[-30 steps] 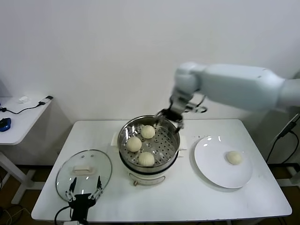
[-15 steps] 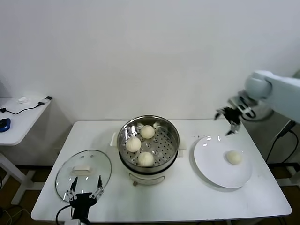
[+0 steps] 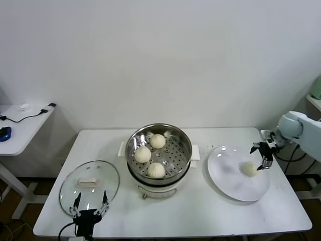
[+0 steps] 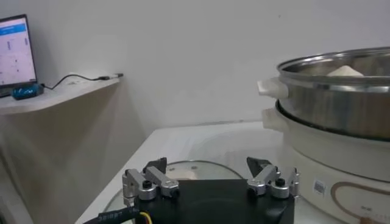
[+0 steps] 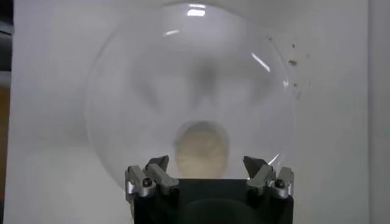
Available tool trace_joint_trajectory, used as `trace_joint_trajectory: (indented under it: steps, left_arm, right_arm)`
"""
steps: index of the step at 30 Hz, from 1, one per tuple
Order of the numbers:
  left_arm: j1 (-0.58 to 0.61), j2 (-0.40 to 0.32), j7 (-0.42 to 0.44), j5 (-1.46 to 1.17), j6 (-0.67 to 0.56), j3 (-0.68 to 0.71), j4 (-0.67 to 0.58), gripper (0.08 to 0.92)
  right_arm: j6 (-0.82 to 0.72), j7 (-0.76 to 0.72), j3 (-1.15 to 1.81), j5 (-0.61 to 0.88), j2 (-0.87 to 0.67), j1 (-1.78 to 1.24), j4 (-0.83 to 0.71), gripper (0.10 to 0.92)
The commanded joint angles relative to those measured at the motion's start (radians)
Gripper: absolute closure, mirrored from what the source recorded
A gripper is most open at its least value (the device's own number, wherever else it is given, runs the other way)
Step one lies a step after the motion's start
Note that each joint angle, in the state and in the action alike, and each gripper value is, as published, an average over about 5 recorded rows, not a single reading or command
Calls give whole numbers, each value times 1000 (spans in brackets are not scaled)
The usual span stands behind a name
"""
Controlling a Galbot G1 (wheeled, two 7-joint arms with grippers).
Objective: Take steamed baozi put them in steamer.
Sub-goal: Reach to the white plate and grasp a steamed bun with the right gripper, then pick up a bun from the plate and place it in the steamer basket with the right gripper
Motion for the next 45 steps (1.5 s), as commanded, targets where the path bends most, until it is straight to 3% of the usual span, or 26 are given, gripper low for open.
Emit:
trace_joint_trajectory:
  steps: [1,15,26,36,45]
  left_arm:
    - [-1,-1,-1,1,-2,-4,6,177]
    - [-4,0,-2,-1,-5,-5,14,177]
    - [-6,1,-2,1,1,9,3,177]
    - [-5,2,-2,5,1,38,-14,177]
    - [-7,9,-2,15,-1,71,-19,177]
  right_arm:
    - [-33,9,121,-38,70,-160,-139,211]
    - [-29,23,143,-76,121,-169,-179,242]
    - [-63,26,84,-28,65,-36,-56,474]
    - [-186,47,-357,380,90,578,291,482]
    - [-326,155,-432,746,281,762,537,476]
